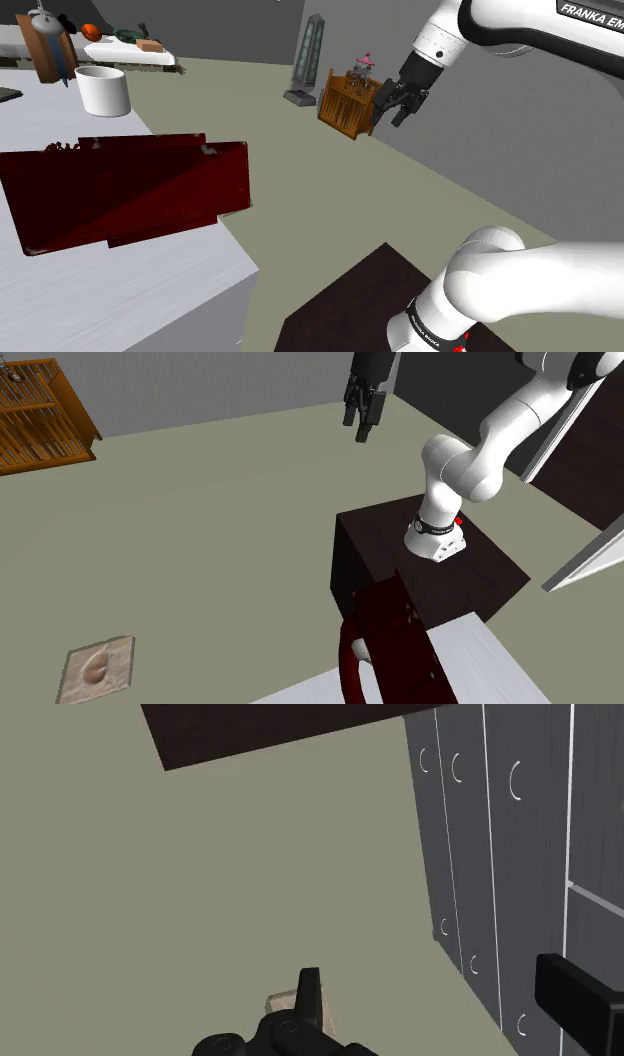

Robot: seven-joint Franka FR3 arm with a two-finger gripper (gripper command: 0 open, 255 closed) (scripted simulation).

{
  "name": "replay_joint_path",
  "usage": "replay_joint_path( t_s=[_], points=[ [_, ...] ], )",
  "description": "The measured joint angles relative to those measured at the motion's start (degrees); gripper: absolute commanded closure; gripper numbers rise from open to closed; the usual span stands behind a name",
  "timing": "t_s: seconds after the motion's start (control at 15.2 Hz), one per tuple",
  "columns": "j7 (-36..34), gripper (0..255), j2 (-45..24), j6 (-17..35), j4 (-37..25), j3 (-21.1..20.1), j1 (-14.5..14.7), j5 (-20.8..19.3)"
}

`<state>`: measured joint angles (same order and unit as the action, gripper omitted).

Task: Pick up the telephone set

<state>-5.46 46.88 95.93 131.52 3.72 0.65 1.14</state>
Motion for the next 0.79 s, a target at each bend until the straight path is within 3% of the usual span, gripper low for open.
replay_joint_path(
  t_s=[0.13,0.33,0.79],
  points=[
    [0.8,0,0.4,1.2,0.9,0.4,0.5,0.6],
    [5.4,0,0.7,9.2,5.2,2.4,3.8,4.0],
    [21.0,0,-0.9,30.0,13.8,8.4,15.8,15.5]
  ],
)
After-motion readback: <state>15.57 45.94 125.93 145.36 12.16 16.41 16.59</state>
